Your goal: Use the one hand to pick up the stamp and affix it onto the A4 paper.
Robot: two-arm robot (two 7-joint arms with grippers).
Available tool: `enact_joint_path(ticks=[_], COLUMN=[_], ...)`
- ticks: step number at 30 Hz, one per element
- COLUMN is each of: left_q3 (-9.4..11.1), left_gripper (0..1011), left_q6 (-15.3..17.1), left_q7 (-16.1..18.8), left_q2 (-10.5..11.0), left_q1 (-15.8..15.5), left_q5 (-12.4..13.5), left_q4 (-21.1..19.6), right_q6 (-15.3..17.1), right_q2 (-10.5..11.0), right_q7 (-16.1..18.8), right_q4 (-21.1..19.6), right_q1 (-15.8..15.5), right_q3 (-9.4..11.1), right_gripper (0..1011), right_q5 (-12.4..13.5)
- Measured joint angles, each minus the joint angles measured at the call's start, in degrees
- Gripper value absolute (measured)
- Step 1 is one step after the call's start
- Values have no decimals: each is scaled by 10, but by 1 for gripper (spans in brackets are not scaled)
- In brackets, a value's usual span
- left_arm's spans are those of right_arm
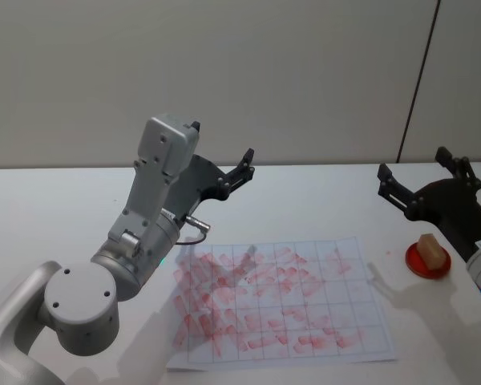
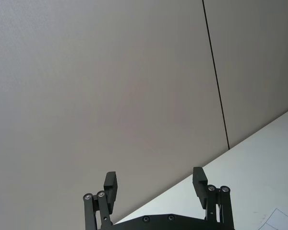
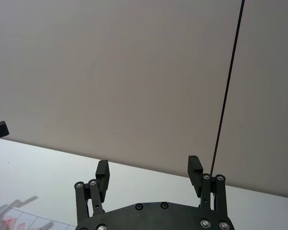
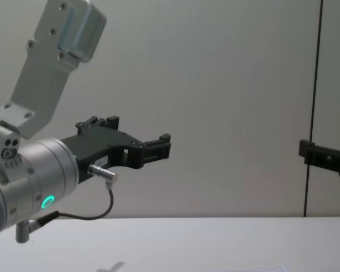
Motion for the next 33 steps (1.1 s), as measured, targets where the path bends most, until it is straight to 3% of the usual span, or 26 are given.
enact_joint_path(ticks=[33], left_q3=[0], left_gripper=[1002], left_q6=[0], left_q7=[0], left_q2=[0], left_q1=[0], left_q5=[0], left_q4=[0], right_q6=[11], right_q2=[-5], right_q7=[-12], right_q4=[-2], right_q1=[-1], right_q3=[-2], right_gripper=[1001], right_q5=[-8])
